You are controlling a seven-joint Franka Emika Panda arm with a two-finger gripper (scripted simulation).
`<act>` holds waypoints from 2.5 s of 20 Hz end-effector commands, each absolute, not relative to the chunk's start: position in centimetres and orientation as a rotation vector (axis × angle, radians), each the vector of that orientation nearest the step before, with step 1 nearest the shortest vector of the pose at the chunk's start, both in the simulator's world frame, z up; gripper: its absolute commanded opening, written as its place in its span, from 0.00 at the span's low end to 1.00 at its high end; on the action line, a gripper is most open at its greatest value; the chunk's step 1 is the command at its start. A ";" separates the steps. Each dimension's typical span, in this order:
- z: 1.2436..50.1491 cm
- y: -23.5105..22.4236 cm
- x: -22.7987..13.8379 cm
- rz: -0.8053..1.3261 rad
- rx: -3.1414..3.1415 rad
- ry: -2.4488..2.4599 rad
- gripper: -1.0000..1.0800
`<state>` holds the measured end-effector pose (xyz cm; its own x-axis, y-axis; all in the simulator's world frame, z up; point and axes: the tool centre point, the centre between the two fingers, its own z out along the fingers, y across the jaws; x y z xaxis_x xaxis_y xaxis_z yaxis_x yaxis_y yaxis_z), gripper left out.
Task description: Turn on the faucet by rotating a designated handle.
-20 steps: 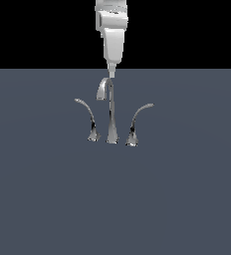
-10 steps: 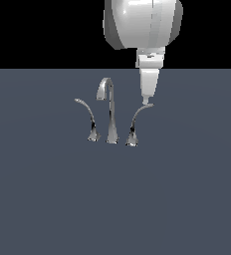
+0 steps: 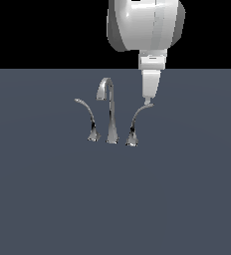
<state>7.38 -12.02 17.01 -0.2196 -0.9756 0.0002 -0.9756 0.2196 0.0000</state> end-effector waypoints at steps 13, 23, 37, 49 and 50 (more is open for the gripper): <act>17.0 -12.6 4.1 0.000 1.963 -2.453 0.00; 17.0 -11.7 2.6 0.008 1.976 -2.452 0.00; 17.0 -11.1 -0.7 0.010 1.949 -2.468 0.00; 17.0 -8.1 -2.1 0.010 1.913 -2.489 0.00; 17.0 -7.5 -1.8 0.009 1.917 -2.486 0.00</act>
